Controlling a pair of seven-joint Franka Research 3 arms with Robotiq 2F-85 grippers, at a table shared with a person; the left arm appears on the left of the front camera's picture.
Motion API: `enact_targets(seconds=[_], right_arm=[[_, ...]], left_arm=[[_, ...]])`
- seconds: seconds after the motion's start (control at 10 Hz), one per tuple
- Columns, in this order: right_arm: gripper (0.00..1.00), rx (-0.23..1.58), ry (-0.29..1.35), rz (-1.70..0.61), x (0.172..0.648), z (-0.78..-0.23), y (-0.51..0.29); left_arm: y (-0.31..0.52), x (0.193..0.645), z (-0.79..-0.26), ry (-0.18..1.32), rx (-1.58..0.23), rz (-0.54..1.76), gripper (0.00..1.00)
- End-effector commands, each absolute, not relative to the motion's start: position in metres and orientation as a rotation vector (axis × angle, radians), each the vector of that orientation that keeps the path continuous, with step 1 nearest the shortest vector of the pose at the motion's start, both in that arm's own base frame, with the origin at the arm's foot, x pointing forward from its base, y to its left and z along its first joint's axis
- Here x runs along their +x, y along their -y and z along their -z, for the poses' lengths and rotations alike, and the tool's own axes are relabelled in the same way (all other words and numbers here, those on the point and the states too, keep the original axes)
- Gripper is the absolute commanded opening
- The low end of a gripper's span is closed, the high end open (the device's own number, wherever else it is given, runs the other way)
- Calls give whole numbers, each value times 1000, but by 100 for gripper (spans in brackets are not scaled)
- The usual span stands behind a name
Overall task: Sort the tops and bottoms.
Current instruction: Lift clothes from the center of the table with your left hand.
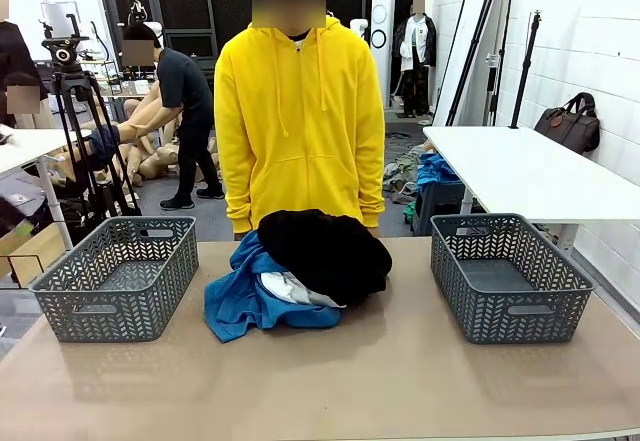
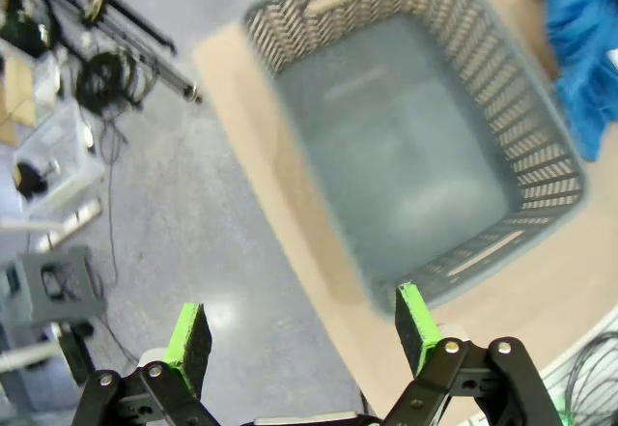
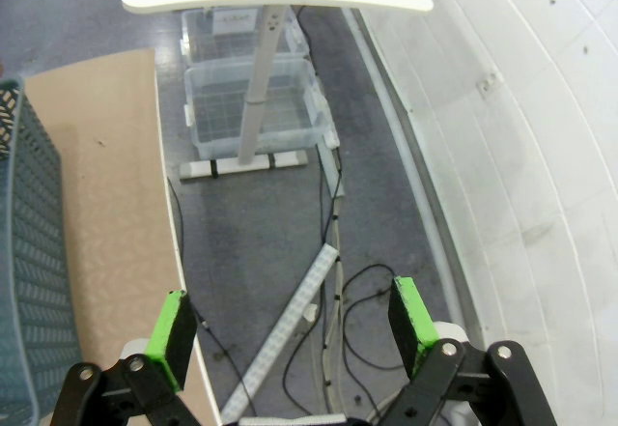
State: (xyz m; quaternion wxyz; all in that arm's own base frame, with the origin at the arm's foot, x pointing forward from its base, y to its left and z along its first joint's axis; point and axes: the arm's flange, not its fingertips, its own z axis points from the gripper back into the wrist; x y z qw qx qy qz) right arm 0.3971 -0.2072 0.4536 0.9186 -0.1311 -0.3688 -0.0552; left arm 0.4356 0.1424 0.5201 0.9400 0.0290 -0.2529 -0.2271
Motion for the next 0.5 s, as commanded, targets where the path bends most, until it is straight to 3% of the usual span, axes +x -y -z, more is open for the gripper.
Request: enact_targets(seconds=[0.0,0.2,0.4], right_arm=[[100,-270,747,110,396,-454,208],[100,-270,747,110,396,-454,208],[100,-270,747,110,396,-454,208]], left_arm=[[-111,455,-549,529,40,670,100],[-50,471,-567,537,-15,872,100],[23,500,-561,448,-104,1048,100]])
